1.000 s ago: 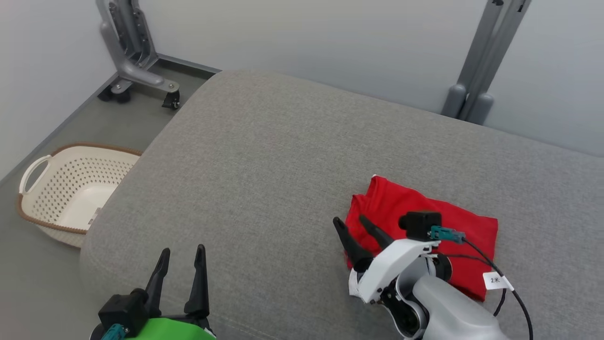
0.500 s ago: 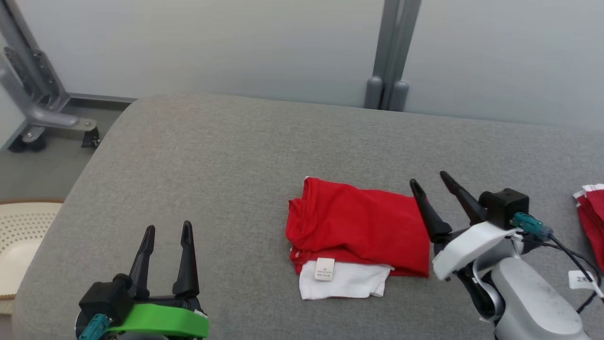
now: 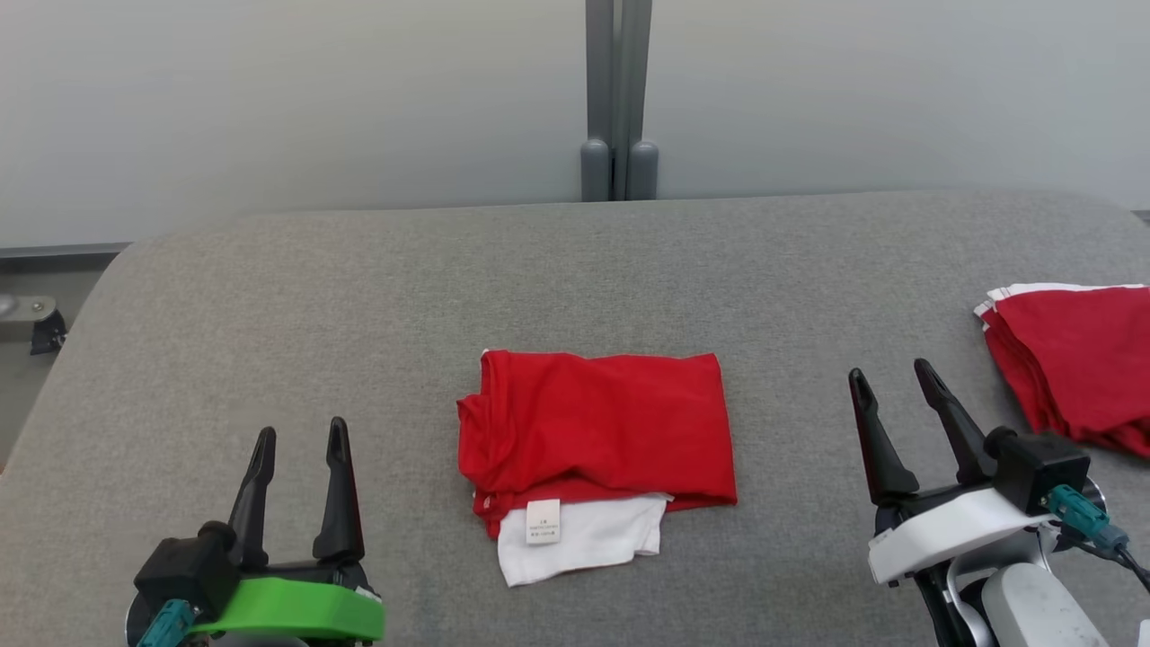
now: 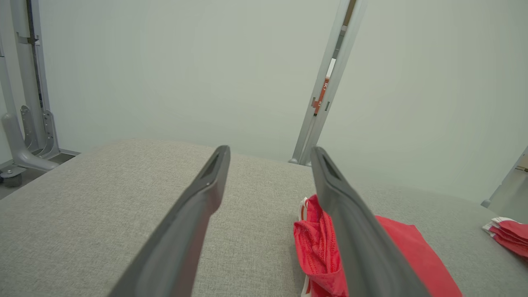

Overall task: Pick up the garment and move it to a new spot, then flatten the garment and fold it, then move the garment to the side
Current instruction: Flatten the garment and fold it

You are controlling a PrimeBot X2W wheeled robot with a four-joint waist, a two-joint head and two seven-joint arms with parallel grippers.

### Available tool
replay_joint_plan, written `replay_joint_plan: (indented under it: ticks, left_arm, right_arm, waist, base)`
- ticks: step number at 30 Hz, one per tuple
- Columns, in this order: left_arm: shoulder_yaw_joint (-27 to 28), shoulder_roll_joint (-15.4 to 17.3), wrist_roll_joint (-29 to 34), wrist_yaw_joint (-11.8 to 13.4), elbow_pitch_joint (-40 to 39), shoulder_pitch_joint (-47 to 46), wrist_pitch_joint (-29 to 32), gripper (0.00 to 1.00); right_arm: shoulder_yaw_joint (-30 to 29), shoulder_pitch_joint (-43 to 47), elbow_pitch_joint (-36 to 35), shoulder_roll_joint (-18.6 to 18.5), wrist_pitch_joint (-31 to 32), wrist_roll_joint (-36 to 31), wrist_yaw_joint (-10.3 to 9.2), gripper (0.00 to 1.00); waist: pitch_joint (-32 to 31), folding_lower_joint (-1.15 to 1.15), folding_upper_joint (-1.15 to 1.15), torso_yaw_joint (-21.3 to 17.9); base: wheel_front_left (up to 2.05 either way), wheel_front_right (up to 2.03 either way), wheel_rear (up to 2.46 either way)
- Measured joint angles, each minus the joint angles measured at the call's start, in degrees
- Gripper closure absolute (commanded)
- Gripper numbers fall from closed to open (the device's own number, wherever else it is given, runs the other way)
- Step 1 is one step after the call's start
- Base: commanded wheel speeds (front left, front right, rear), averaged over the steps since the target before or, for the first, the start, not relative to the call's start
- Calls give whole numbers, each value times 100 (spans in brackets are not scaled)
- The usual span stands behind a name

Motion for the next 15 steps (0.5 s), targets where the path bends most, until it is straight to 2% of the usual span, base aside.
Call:
replay_joint_plan:
  ticks: [7, 15]
  left_arm:
    - [-22, -1, 121, -8, 21, 104, 0, 0]
    - [-4, 0, 178, -19, 32, 126, 0, 0]
  right_arm:
    - [-47, 155, -43, 203, 0, -137, 0, 0]
    - [-68, 155, 41, 264, 0, -178, 0, 0]
  waist:
    - [21, 0, 0, -157]
    - [43, 0, 0, -210]
  base:
    - [0, 0, 0]
    - [0, 0, 0]
